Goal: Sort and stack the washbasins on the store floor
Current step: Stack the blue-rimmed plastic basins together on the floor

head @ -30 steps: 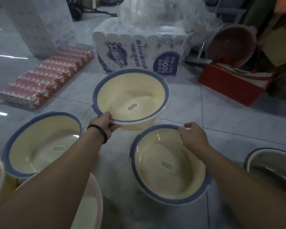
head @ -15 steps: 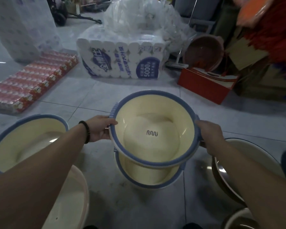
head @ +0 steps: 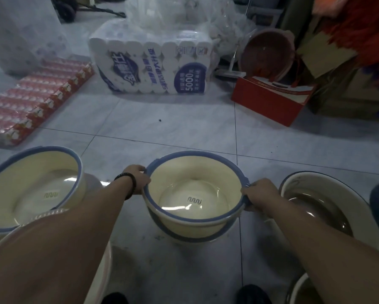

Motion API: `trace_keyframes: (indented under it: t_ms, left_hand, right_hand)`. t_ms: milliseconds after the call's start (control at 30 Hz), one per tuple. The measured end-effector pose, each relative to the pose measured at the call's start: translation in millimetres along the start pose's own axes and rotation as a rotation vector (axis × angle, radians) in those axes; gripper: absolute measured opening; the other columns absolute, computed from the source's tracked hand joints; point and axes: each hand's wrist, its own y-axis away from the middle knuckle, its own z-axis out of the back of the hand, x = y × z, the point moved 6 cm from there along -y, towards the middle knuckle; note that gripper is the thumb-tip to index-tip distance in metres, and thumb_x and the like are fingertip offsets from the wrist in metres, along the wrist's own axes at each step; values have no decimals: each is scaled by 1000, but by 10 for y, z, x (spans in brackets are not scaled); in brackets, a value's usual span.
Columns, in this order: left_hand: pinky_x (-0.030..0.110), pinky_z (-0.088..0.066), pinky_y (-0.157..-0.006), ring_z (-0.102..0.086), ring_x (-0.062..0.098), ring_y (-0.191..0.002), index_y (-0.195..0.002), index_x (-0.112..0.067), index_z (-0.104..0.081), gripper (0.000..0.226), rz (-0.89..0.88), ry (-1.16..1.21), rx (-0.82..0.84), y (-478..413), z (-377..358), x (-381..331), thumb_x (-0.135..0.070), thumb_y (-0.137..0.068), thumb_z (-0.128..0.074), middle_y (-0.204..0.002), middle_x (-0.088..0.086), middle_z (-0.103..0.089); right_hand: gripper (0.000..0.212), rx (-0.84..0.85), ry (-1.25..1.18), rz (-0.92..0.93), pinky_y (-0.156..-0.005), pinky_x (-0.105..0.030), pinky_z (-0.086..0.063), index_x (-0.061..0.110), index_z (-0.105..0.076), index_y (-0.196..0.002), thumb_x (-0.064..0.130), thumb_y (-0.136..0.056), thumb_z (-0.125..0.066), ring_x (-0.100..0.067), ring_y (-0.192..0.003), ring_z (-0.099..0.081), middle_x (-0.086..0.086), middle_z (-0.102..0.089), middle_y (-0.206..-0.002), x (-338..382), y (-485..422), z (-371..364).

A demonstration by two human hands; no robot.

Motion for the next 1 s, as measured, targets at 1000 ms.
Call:
trace_keyframes:
  t_ms: [1000]
  left_hand:
    - [45, -66, -63, -75, 31, -71, -106, -1, -71, 19, 171, -261, -113, -85, -241, 635, -8, -88, -74, -89, 15, -74]
  right_hand:
    - [26, -13, 492, -18, -73, -35, -61, 4, -66, -114, 17, -92, -64, -27, -84, -68, -12, -68, -99, -262, -85, -607]
